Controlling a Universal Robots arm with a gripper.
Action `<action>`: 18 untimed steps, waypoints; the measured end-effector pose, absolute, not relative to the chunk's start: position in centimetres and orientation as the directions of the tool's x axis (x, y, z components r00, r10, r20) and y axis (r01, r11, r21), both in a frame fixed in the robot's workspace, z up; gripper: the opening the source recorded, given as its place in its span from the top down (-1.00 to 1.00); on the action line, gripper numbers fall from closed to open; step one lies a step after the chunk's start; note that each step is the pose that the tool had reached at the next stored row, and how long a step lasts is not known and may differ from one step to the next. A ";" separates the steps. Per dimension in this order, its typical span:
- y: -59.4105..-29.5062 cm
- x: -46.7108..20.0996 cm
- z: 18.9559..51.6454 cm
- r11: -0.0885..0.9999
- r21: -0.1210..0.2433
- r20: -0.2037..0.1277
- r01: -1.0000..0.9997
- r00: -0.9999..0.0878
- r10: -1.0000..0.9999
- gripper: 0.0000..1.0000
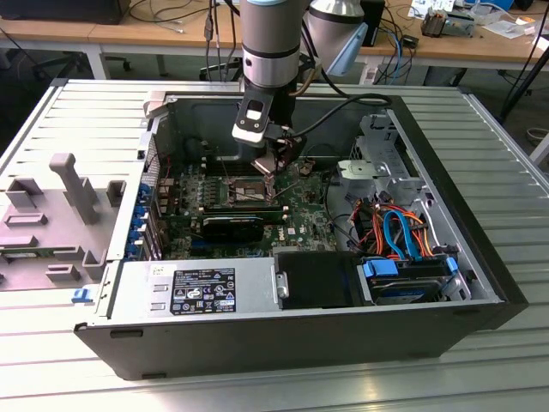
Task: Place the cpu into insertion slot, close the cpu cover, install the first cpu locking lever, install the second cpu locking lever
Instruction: 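Place the cpu into insertion slot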
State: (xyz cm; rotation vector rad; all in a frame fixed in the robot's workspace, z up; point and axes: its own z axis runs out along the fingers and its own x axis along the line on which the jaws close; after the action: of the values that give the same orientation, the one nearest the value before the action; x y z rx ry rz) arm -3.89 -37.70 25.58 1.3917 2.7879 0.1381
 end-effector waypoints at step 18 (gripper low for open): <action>-37.7 -3.9 25.5 0.591 0.089 0.019 0.802 -0.594 0.804 -0.08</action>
State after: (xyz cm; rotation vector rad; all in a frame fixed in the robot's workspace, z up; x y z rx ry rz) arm -3.89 -37.70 25.52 1.4039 2.7813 0.1379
